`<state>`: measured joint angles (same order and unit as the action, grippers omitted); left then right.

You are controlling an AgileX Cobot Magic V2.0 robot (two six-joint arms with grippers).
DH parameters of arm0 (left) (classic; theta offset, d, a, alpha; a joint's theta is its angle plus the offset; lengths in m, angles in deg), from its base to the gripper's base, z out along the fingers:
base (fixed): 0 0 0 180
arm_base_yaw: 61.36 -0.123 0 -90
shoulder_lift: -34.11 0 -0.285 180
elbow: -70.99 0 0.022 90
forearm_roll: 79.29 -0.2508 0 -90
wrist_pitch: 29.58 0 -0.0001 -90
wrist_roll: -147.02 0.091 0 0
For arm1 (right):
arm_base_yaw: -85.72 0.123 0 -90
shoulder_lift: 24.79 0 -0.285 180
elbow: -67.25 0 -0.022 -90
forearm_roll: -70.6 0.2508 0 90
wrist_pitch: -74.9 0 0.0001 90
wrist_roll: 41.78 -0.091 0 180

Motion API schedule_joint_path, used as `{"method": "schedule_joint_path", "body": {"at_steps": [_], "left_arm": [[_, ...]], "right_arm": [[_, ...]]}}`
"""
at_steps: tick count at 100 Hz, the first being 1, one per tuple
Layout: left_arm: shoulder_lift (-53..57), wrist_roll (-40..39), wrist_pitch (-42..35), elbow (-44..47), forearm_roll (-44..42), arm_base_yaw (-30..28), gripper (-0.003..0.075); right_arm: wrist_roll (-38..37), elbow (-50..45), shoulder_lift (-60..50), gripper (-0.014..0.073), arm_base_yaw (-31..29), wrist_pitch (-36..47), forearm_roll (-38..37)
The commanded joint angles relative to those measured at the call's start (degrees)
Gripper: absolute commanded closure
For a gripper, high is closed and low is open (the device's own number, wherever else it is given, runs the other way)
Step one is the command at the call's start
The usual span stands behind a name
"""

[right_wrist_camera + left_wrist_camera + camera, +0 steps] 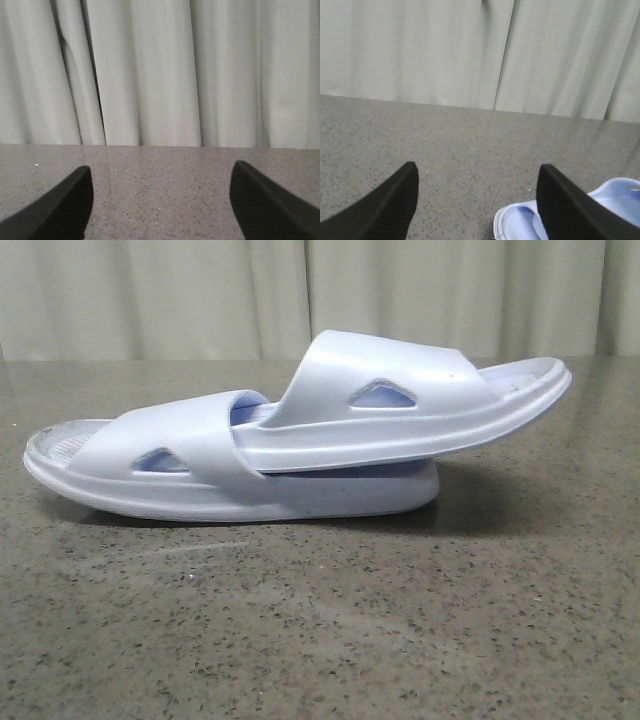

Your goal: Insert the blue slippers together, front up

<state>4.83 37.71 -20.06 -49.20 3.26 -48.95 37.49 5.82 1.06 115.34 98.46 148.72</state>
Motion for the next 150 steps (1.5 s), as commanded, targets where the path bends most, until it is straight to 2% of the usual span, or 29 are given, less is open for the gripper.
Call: {"method": "schedule_joint_path", "body": {"at_steps": [1, 10, 30, 35, 138, 150], "left_arm": [[-0.3, 0.1, -0.7, -0.3, -0.3, 0.4, 0.03], [-0.3, 0.1, -0.7, 0.7, -1.0, 0.4, 0.0391], [-0.3, 0.1, -0.7, 0.9, -1.0, 0.4, 0.07], [-0.3, 0.1, -0.7, 0.9, -1.0, 0.4, 0.0705], [-0.1, 0.1, -0.6, 2.1, -1.0, 0.4, 0.0704], [1.8, -0.2, -5.8, 2.6, -5.9, 0.4, 0.0704]], "right_arm": [[2.8, 0.1, -1.2, 0.0122, -0.2, 2.1, 0.6], [3.0, -1.4, -2.1, 0.0219, -0.2, 3.1, 0.6], [3.0, -2.2, -2.4, 0.061, -0.2, 2.8, 0.7], [3.0, -2.2, -2.4, 0.0702, -0.2, 2.8, 0.7], [3.0, -2.2, -2.4, 0.0701, -0.2, 2.8, 0.7], [3.0, -2.2, -2.4, 0.0701, -0.2, 2.8, 0.7]]}}
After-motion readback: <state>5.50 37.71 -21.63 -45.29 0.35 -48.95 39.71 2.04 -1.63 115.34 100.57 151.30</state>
